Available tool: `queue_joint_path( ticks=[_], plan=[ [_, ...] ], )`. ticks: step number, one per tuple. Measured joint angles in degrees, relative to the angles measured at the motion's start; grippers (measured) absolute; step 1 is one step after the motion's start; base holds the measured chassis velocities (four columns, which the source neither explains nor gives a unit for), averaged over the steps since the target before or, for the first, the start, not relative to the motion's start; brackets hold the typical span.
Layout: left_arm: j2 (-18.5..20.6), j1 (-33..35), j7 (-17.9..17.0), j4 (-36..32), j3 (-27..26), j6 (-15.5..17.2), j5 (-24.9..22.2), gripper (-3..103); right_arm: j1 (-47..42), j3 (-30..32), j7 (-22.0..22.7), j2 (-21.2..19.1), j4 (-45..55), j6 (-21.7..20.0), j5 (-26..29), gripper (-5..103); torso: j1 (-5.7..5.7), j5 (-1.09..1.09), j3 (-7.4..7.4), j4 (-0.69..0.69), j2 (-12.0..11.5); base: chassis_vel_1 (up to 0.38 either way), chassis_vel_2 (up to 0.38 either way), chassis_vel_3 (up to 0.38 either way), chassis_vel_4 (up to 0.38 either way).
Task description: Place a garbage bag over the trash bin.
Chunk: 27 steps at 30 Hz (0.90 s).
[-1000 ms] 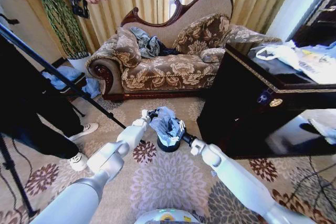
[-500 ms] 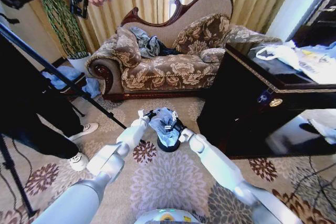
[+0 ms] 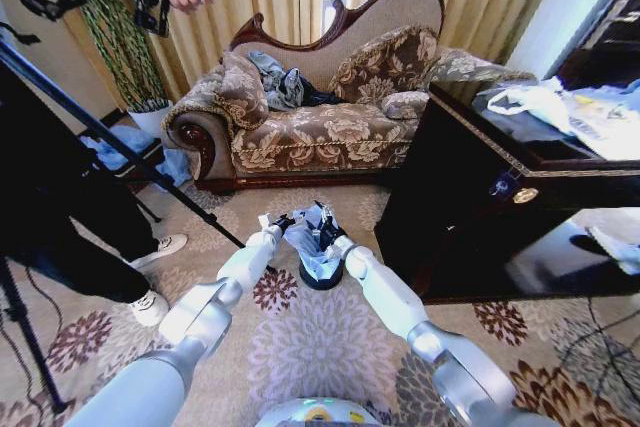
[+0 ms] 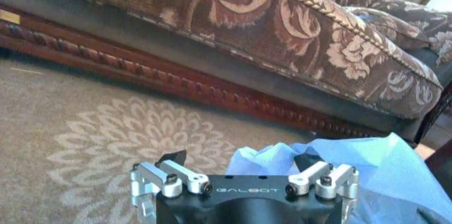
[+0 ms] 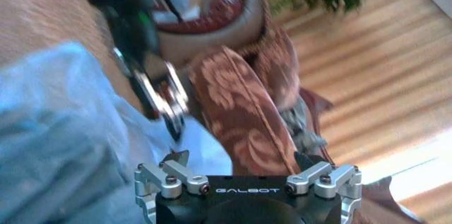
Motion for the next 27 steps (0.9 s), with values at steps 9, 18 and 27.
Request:
queue_joint_path(
  ticks=[9, 18, 27],
  plan=[
    [1.78, 1.57, -0.49, -3.18, 0.17, 0.23, -1.98, 100, 2.52, 1.15, 8.55, 2.37, -6.2, -3.64, 5.33, 91, 0.0, -0.01, -0.01, 0.01, 0.0, 0.0, 0.0, 0.0, 0.0],
    [3.44, 1.4, 1.1, -3.52, 0.45, 0.4, -3.44, 100, -1.82, -6.02, 4.18, -5.17, 5.81, -1.98, 16.49, 96, -0.01, -0.01, -0.01, 0.0, 0.0, 0.0, 0.0, 0.0, 0.0],
    [2.9, 1.27, 1.63, -3.72, 0.47, 0.61, -3.51, 100, -2.74, -9.97, 1.86, -8.49, 11.03, -0.94, 19.55, 100, -0.01, -0.01, -0.01, -0.02, 0.0, 0.0, 0.0, 0.0, 0.0]
  ],
)
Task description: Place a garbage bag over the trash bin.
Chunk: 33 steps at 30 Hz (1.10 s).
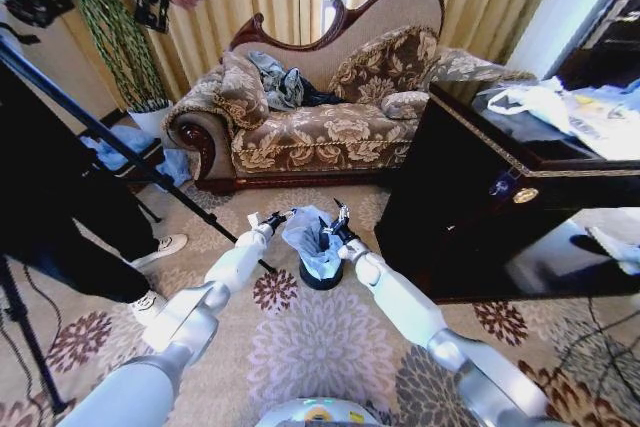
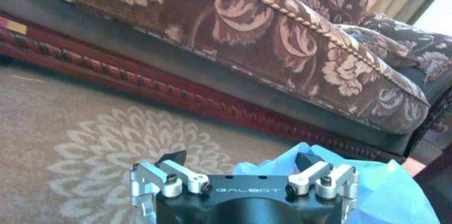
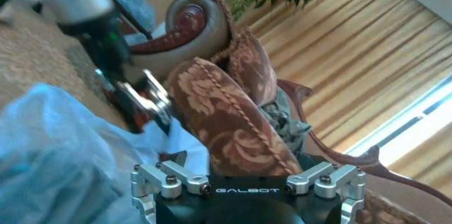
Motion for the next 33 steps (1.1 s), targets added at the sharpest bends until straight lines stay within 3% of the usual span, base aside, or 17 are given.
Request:
queue_joint_path(
  ticks=[3, 6, 13, 18, 27, 33],
  plan=[
    [0.04, 0.19, 0.07, -0.44, 0.07, 0.11, -0.07, 100, 0.57, 1.01, 0.23, 3.07, -3.34, 0.32, -2.1, 100, 0.0, 0.03, 0.0, 0.01, 0.0, 0.0, 0.0, 0.0, 0.0],
    [0.2, 0.64, 0.1, -1.21, 0.35, 0.21, -0.18, 100, 1.96, 3.67, 4.41, 7.95, -9.47, 1.11, -9.06, 100, 0.0, -0.01, 0.0, 0.05, 0.0, 0.0, 0.0, 0.0, 0.0],
    [0.8, 1.46, -0.15, -4.08, 1.31, 0.35, -1.46, 100, 4.42, 6.22, 10.28, 11.77, -17.04, 0.61, -12.94, 100, 0.01, 0.01, 0.0, 0.01, 0.0, 0.0, 0.0, 0.0, 0.0],
    [1.47, 2.23, -0.61, -6.48, 2.04, 0.61, -2.65, 100, 5.37, 7.39, 11.12, 12.33, -18.91, -0.38, -13.27, 103, 0.01, 0.0, 0.0, 0.03, 0.0, 0.0, 0.0, 0.0, 0.0],
    [3.84, 3.91, -1.84, -11.66, 3.54, 1.31, -5.27, 100, 7.49, 10.94, 11.44, 14.78, -23.8, -1.87, -12.46, 99, 0.01, 0.01, 0.0, 0.03, 0.0, 0.0, 0.0, 0.0, 0.0],
    [5.53, 5.84, -3.21, -17.38, 4.28, 2.43, -7.85, 100, 10.68, 11.02, 11.43, 16.09, -29.9, -3.79, -8.84, 90, 0.01, 0.01, 0.0, 0.02, 0.0, 0.0, 0.0, 0.0, 0.0]
  ],
)
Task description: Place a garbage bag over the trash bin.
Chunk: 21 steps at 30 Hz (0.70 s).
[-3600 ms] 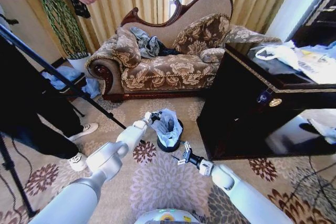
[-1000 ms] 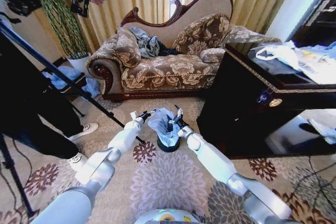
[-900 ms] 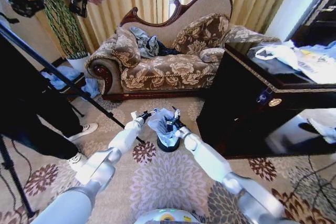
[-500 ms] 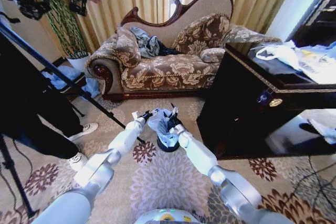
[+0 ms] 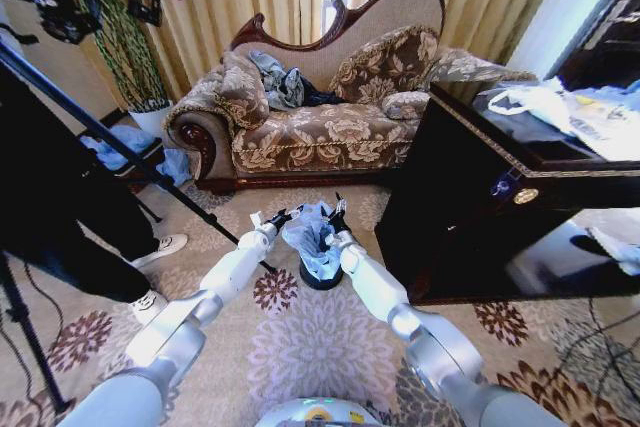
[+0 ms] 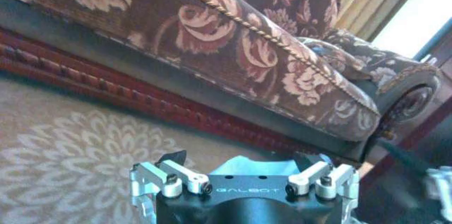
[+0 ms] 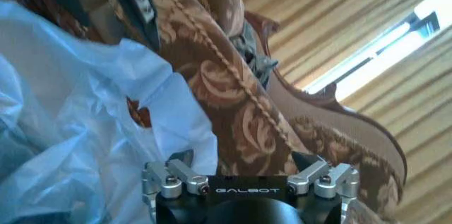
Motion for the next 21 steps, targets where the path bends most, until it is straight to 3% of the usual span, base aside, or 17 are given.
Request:
queue_joint_path(
  ticks=[7, 21],
  plan=[
    [1.79, 1.86, -1.05, -5.43, 1.78, 1.22, -2.37, 100, 1.11, 1.27, -1.37, 0.43, -2.95, -1.72, 1.33, 84, 0.0, 0.0, 0.0, 0.01, 0.0, 0.0, 0.0, 0.0, 0.0],
    [0.5, 0.41, 0.75, -2.09, 4.32, 0.39, -1.08, 100, 1.12, 4.61, -4.39, -0.23, -5.49, -3.63, 2.41, 77, 0.0, -0.01, 0.0, 0.0, 0.0, 0.0, 0.0, 0.0, 0.0]
  ],
)
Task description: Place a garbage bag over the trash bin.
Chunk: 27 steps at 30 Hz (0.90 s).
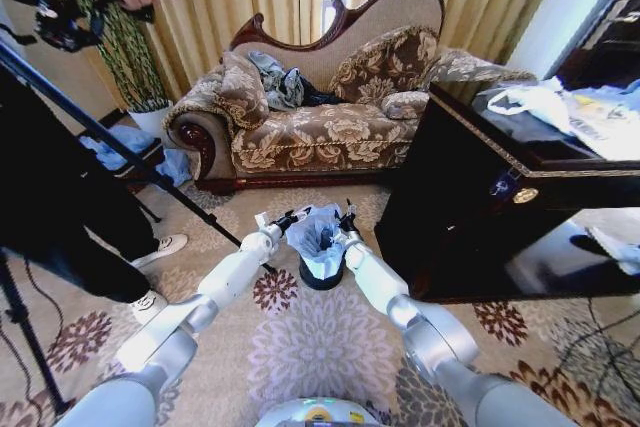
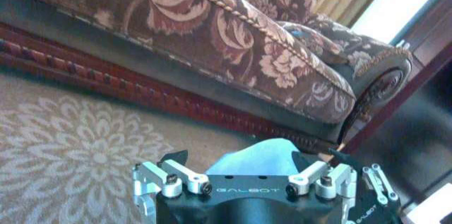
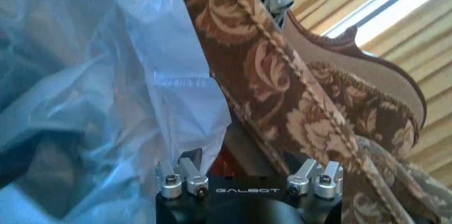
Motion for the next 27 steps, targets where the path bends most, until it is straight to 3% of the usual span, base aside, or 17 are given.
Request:
queue_joint_path(
  ticks=[8, 14, 27],
  plan=[
    [-1.69, -1.74, 0.87, 6.22, -1.45, -1.26, 1.95, 98, -1.08, 1.12, -0.59, -0.59, -0.55, -0.45, 0.22, 77, 0.0, 0.0, 0.0, -0.01, 0.0, 0.0, 0.0, 0.0, 0.0],
    [-1.54, -1.22, 0.9, 6.52, -2.11, -1.28, 2.19, 98, -1.91, 1.26, -0.77, -0.66, 0.72, -0.35, 0.61, 77, -0.01, 0.01, 0.0, -0.01, 0.01, 0.0, 0.0, 0.0, 0.0],
    [-1.96, -1.95, 0.91, 10.16, -3.53, -1.28, 2.18, 98, -0.65, -0.08, -8.12, -2.25, 2.62, -3.55, 0.6, 76, -0.01, 0.01, 0.01, 0.01, 0.01, 0.0, 0.0, 0.0, 0.0]
  ],
)
